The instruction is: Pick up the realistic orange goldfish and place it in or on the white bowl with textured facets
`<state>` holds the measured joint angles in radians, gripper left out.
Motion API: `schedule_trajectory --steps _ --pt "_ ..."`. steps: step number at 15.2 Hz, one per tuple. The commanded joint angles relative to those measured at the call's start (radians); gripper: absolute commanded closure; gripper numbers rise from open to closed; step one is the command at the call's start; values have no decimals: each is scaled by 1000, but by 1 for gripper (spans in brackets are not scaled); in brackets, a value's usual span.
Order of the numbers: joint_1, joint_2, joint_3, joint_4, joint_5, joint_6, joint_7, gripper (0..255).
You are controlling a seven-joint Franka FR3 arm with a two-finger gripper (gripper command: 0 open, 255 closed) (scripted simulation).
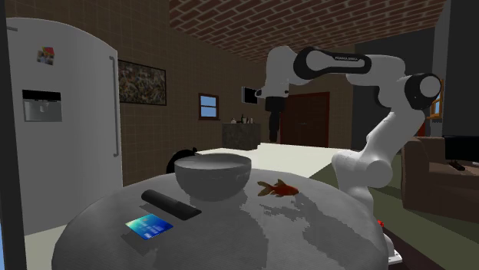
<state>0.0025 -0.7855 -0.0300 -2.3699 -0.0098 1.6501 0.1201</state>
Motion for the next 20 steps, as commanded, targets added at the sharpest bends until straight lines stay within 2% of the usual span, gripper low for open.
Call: schedule_trajectory --steps 1,10,20 --pt "0 0 0 0 0 0 0 0" --pt "51 65 204 -15 144 68 279 0" --pt "77 271 428 96 243 176 585 0"
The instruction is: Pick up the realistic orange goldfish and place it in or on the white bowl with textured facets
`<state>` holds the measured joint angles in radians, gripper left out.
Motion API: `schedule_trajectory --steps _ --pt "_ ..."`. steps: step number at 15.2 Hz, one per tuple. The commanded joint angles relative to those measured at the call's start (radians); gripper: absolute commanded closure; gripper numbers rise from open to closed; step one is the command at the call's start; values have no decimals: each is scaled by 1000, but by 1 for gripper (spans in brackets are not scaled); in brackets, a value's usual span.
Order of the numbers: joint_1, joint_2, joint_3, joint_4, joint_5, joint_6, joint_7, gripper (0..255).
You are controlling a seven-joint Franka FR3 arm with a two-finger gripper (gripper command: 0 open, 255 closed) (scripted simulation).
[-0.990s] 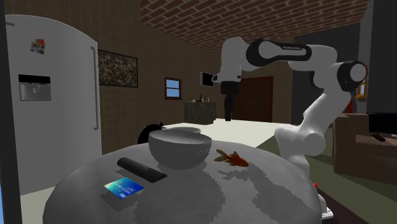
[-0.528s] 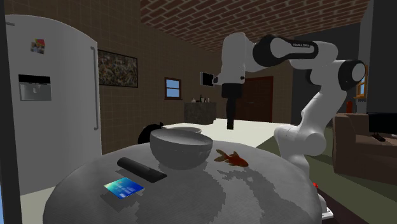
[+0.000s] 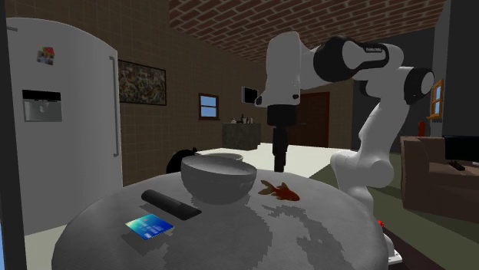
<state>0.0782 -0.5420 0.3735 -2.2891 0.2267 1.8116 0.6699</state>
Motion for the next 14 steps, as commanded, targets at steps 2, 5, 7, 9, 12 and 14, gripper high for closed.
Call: schedule_trajectory --steps 2,5,7,9,12,14 --pt "1 36 33 8 9 31 44 0" --pt "3 41 41 -27 13 72 43 0" --pt "5 46 47 -50 16 100 43 0" --pt "5 50 51 -68 18 122 43 0" --pt "5 50 51 -68 18 122 43 0" --pt "5 50 51 -68 18 122 43 0"
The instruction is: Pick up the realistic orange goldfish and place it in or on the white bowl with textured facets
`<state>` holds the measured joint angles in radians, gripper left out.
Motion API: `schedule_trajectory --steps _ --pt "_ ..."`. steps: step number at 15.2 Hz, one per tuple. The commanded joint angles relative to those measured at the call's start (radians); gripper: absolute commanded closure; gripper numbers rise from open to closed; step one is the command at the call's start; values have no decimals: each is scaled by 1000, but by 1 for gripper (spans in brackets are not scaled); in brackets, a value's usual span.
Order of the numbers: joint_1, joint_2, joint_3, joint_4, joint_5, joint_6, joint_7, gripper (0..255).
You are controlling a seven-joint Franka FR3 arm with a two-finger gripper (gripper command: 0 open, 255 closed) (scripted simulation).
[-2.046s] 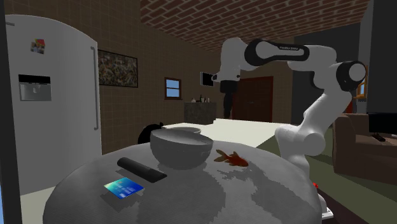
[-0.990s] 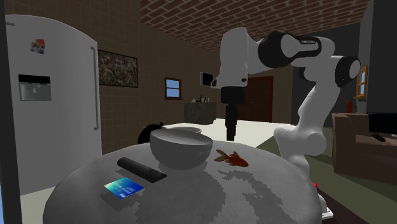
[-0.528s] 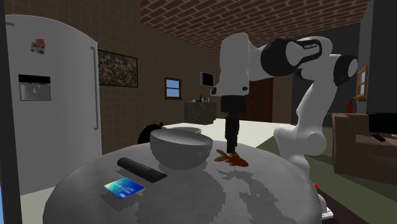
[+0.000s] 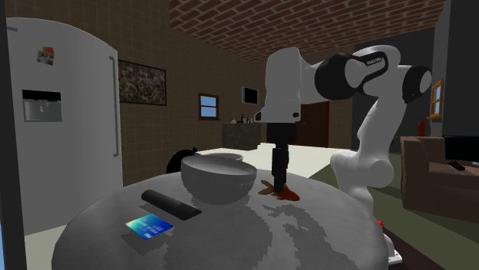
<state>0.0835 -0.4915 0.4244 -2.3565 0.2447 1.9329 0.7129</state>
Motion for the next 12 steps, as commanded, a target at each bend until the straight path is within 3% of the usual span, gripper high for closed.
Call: schedule_trajectory --steps 1,2,3,12 --pt "0 0 0 0 0 0 0 0" --pt "0 0 0 0 0 0 0 0" --pt "0 0 0 0 0 0 0 255" --pt "0 0 0 0 0 0 0 255"
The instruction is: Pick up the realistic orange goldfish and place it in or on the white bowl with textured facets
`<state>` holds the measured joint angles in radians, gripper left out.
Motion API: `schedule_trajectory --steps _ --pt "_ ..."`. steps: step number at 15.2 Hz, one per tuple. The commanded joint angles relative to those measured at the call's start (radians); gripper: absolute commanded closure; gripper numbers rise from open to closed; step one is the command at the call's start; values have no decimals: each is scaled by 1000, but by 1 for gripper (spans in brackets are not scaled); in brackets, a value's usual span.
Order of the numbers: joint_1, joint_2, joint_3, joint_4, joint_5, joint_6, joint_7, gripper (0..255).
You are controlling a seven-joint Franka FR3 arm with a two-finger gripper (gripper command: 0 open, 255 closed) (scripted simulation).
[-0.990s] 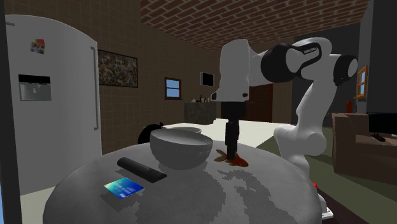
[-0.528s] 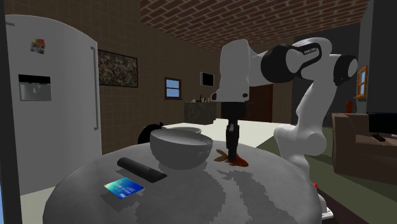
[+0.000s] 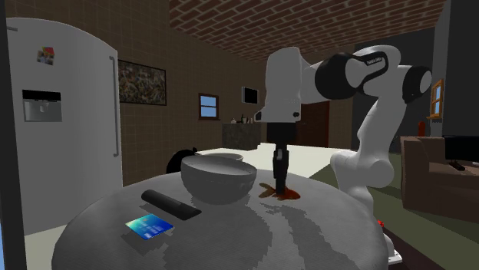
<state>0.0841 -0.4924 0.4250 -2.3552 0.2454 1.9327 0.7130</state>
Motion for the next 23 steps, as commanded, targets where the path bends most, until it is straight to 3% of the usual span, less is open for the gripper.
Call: schedule_trajectory --steps 1,23 --pt "-1 -1 -3 10 -2 -13 0 255" --pt "-18 11 -41 313 -36 -304 21 255"
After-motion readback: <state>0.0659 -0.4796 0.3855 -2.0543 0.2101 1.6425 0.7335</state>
